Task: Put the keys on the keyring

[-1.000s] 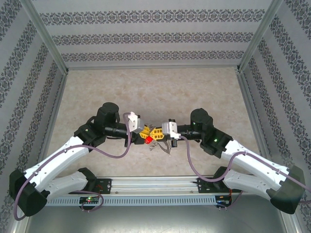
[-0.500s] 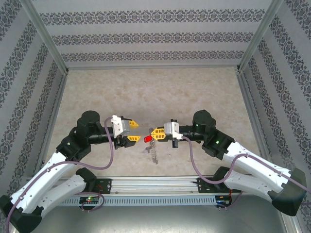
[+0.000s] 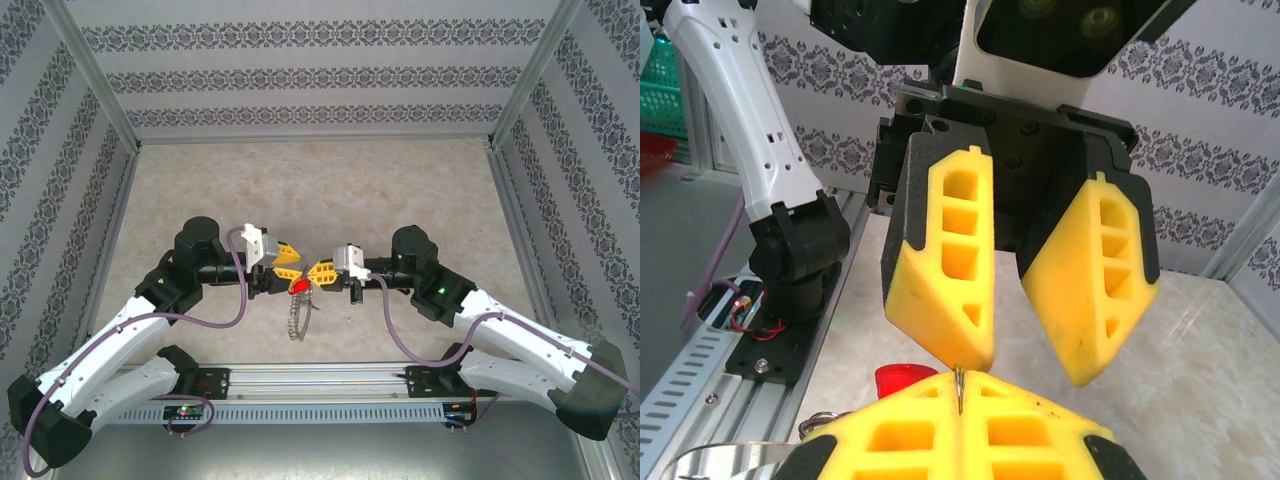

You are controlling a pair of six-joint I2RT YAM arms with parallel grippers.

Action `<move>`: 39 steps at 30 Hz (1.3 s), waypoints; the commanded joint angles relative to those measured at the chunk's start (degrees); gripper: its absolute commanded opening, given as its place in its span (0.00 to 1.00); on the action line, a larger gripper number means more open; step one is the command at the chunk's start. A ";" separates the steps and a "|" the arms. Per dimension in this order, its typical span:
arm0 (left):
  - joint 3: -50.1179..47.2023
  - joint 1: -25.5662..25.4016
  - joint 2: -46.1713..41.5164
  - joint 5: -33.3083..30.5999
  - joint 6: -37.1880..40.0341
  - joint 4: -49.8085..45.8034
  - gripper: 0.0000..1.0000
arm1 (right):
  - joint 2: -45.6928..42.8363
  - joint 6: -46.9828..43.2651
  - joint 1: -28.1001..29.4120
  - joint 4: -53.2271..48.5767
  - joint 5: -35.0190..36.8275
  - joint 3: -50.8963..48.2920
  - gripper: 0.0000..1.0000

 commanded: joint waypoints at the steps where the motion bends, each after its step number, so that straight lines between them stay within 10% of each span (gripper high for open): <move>1: 0.45 -0.23 0.27 3.56 -0.25 5.91 0.33 | 0.18 3.71 0.08 6.13 -0.41 0.54 0.00; 20: 0.47 -0.96 1.57 8.65 4.67 -0.30 0.38 | 0.73 5.69 -1.47 4.76 0.76 1.15 0.00; 39: -11.53 0.08 -8.88 -3.34 -2.06 0.66 0.58 | 2.15 -4.24 -3.75 -7.32 -0.76 3.67 0.00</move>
